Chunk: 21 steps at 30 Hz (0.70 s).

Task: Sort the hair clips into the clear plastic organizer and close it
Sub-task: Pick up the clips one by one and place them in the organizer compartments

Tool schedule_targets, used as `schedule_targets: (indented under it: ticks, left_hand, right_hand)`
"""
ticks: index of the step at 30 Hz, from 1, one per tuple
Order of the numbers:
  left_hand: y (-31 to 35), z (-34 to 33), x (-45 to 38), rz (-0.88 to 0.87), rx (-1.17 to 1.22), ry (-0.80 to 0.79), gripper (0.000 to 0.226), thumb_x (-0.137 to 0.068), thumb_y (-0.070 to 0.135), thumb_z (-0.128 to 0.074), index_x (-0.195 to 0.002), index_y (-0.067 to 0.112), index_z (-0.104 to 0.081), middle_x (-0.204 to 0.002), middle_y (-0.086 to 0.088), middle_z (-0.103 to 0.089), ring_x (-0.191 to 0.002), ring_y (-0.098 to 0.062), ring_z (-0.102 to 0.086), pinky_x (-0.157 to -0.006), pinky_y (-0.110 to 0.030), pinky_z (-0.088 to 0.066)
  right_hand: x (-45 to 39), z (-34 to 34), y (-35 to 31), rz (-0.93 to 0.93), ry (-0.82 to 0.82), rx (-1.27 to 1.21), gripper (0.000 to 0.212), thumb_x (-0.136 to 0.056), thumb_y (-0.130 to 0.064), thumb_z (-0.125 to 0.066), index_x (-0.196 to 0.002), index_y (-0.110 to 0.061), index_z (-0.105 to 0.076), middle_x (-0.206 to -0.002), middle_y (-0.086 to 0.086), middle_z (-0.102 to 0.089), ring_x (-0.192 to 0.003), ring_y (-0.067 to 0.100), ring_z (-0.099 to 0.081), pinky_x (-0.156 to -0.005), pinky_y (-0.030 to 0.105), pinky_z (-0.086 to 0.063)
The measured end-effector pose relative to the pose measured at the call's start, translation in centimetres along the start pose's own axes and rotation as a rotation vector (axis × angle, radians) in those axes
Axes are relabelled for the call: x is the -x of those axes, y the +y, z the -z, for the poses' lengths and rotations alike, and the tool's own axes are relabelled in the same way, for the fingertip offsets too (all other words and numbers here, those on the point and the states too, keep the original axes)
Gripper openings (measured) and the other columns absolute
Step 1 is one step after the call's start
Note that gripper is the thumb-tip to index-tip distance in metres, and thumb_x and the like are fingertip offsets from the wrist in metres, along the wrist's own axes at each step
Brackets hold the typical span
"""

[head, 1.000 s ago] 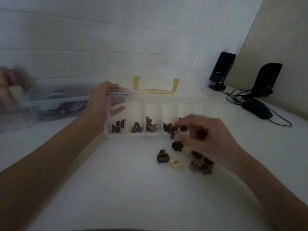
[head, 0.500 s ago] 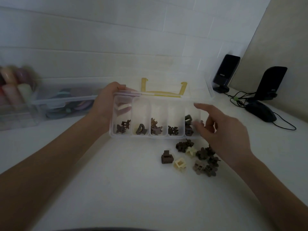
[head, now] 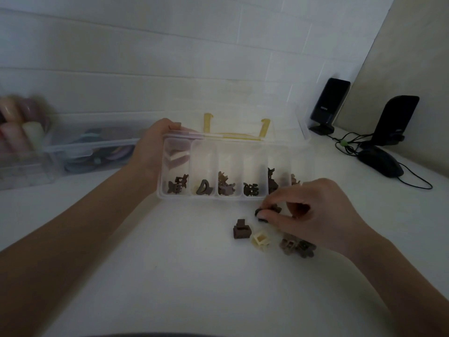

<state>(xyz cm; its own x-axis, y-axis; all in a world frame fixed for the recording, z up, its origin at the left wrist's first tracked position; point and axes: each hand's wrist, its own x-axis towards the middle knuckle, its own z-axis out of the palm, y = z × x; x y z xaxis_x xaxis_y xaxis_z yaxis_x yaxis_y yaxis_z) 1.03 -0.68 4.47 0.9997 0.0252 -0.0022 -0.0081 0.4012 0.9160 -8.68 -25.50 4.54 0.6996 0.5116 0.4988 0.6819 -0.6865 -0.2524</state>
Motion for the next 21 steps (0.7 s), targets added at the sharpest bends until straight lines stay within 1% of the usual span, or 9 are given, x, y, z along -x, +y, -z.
schedule_targets:
  ticks: [2,5,6,9,11,14,17,19,21]
  left_hand:
    - [0.0,0.0,0.0,0.004,-0.004,0.002,0.013,-0.086,0.024,-0.045,-0.086,0.016,-0.056,-0.077,-0.001,-0.059,-0.066,-0.010,-0.055,-0.048,-0.015,-0.046]
    - [0.0,0.1,0.0,0.006,-0.003,-0.001,0.013,-0.085,0.024,-0.045,-0.086,0.016,-0.056,-0.078,0.000,-0.060,-0.068,-0.010,-0.056,-0.049,-0.015,-0.046]
    - [-0.1,0.1,0.0,0.003,-0.007,-0.005,0.014,-0.085,0.024,-0.045,-0.084,0.016,-0.057,-0.078,-0.001,-0.060,-0.069,-0.011,-0.056,-0.050,-0.016,-0.047]
    - [-0.2,0.2,0.0,-0.012,-0.019,-0.005,0.016,-0.085,0.024,-0.045,-0.077,0.017,-0.057,-0.074,0.001,-0.061,-0.067,-0.010,-0.057,-0.052,-0.018,-0.046]
    - [-0.1,0.1,0.0,-0.013,-0.011,-0.001,0.017,-0.086,0.023,-0.045,-0.075,0.018,-0.057,-0.073,0.001,-0.061,-0.066,-0.010,-0.057,-0.052,-0.019,-0.046]
    - [-0.1,0.2,0.0,-0.008,-0.011,-0.001,0.014,-0.085,0.023,-0.046,-0.078,0.017,-0.056,-0.078,-0.001,-0.059,-0.070,-0.012,-0.056,-0.050,-0.017,-0.047]
    - [-0.1,0.2,0.0,-0.010,-0.011,0.002,0.013,-0.085,0.022,-0.046,-0.077,0.018,-0.056,-0.080,-0.001,-0.060,-0.071,-0.012,-0.057,-0.053,-0.018,-0.048]
    - [-0.1,0.2,-0.1,-0.016,-0.010,0.003,0.014,-0.085,0.021,-0.046,-0.076,0.018,-0.056,-0.081,-0.002,-0.061,-0.074,-0.013,-0.058,-0.056,-0.021,-0.048]
    - [-0.1,0.3,-0.1,-0.016,-0.009,0.004,0.014,-0.084,0.021,-0.046,-0.077,0.017,-0.057,-0.083,-0.003,-0.061,-0.077,-0.014,-0.058,-0.056,-0.022,-0.049]
  right_hand:
    - [0.1,-0.2,-0.1,-0.026,-0.016,-0.016,0.030,-0.076,-0.056,-0.057,-0.086,-0.034,-0.073,-0.044,-0.027,-0.044,-0.039,-0.004,-0.041,-0.046,0.005,-0.028]
    - [0.3,-1.4,-0.9,-0.046,-0.027,0.068,0.040,-0.074,-0.066,-0.049,-0.097,-0.041,-0.070,-0.040,-0.021,-0.043,-0.039,-0.008,-0.040,-0.047,0.002,-0.029]
    - [0.3,-1.9,-1.2,-0.036,-0.049,0.121,0.043,-0.074,-0.068,-0.046,-0.099,-0.042,-0.069,-0.041,-0.019,-0.047,-0.041,-0.006,-0.041,-0.047,0.003,-0.030]
    - [0.1,-3.0,-2.0,0.020,-0.112,0.253,0.038,-0.076,-0.065,-0.045,-0.093,-0.040,-0.068,-0.053,-0.016,-0.060,-0.048,0.001,-0.054,-0.043,0.014,-0.036]
    - [0.1,-3.2,-2.0,0.036,-0.083,0.276,0.034,-0.077,-0.061,-0.045,-0.086,-0.036,-0.066,-0.055,-0.015,-0.061,-0.048,0.003,-0.058,-0.041,0.018,-0.043]
    - [0.1,-2.7,-1.7,0.009,0.102,0.249,0.031,-0.079,-0.058,-0.048,-0.086,-0.032,-0.065,-0.063,-0.016,-0.063,-0.055,0.000,-0.055,-0.046,0.022,-0.048]
    - [-0.3,-1.5,-1.0,-0.097,0.362,0.188,0.027,-0.083,-0.048,-0.053,-0.098,-0.028,-0.064,-0.077,-0.019,-0.052,-0.074,-0.003,-0.045,-0.057,0.012,-0.039]
    - [-0.5,-0.8,-0.4,-0.214,0.459,0.156,0.024,-0.085,-0.041,-0.055,-0.104,-0.028,-0.061,-0.087,-0.018,-0.050,-0.082,0.001,-0.044,-0.061,0.008,-0.032]
    - [-0.5,-0.5,0.1,-0.301,0.501,0.135,0.023,-0.085,-0.035,-0.058,-0.107,-0.029,-0.060,-0.092,-0.016,-0.049,-0.084,0.005,-0.045,-0.063,0.006,-0.032]
